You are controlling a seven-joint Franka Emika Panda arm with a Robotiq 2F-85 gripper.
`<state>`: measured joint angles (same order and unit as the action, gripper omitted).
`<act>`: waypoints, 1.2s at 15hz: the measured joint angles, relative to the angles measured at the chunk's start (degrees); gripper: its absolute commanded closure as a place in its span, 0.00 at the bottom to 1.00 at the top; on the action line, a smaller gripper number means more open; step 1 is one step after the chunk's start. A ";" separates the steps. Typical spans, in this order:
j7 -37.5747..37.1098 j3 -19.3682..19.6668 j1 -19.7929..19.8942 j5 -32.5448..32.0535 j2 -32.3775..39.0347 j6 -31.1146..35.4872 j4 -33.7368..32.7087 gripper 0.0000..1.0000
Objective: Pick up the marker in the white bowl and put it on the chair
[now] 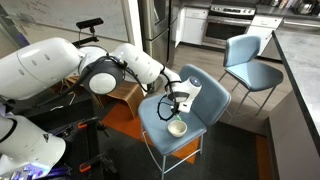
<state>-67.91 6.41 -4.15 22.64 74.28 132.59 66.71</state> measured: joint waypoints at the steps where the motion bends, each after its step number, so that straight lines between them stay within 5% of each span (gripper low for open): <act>1: 0.06 -0.06 -1.28 -0.29 -0.55 0.00 0.85 0.95; 7: 0.13 -1.35 -7.04 -5.41 0.40 -0.22 2.18 0.95; 18: -3.12 -6.04 -6.98 -5.63 9.53 -4.65 -5.45 0.95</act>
<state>-71.02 0.37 -11.13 17.00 83.82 127.94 61.26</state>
